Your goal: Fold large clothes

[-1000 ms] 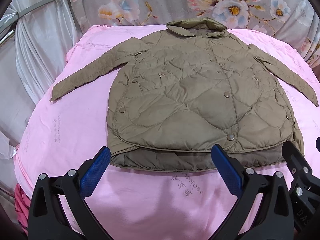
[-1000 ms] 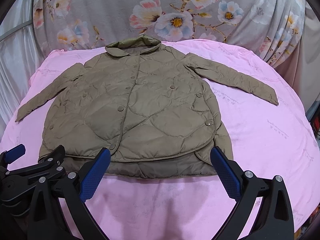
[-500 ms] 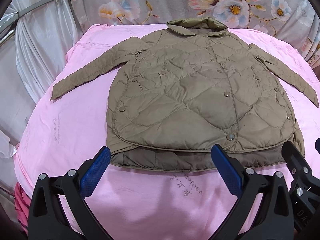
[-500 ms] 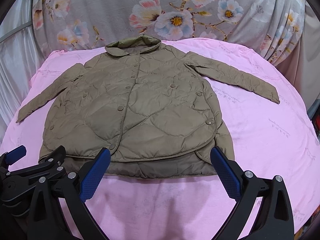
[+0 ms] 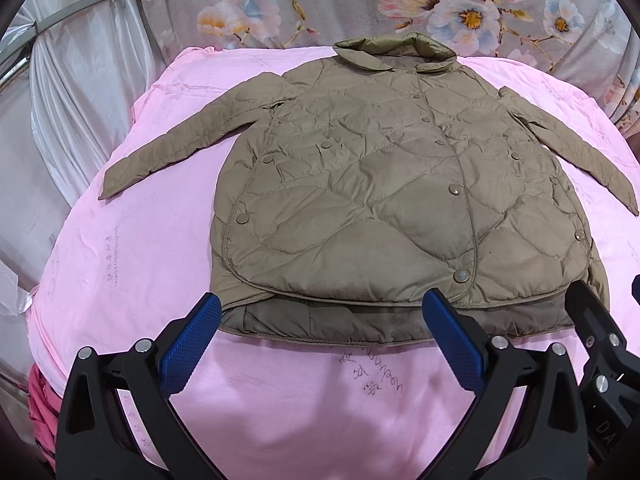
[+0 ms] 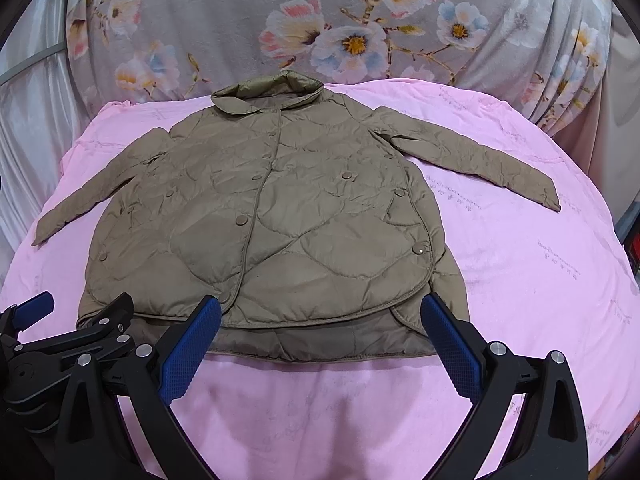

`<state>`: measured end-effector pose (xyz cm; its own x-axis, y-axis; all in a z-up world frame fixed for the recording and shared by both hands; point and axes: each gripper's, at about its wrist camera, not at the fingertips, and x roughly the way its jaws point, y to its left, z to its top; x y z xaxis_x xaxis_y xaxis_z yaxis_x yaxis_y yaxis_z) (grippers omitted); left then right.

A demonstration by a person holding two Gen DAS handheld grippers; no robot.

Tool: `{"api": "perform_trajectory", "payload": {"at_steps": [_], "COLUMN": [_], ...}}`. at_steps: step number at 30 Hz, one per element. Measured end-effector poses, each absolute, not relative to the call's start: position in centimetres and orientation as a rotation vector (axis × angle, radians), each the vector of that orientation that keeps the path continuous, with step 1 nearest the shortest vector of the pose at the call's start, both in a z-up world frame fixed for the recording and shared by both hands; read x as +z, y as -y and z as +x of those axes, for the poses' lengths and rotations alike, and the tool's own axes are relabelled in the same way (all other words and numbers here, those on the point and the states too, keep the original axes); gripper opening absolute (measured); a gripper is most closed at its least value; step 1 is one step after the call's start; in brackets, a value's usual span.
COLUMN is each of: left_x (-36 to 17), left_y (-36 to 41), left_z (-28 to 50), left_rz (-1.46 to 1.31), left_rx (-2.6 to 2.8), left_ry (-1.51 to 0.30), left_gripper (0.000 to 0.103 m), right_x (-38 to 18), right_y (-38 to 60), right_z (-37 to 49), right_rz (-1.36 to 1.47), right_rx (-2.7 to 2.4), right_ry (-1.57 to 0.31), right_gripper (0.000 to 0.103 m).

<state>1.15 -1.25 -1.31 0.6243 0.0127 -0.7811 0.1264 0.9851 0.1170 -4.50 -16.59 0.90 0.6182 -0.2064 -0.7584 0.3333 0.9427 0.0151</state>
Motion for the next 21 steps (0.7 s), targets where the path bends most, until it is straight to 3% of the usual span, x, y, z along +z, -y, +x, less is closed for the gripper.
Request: {"api": "perform_trajectory", "payload": {"at_steps": [21], "left_x": [-1.68], "left_y": [1.27], "left_z": [1.45], "left_rz": [0.167], "left_rx": [-0.062], "left_ry": [-0.904], "left_gripper": [0.098], "right_x": [0.72], "right_y": [16.68], "right_z": [-4.53], "right_rz": [0.168], "right_rx": [-0.308], "right_ry": [-0.851], "right_gripper": [0.098]}}
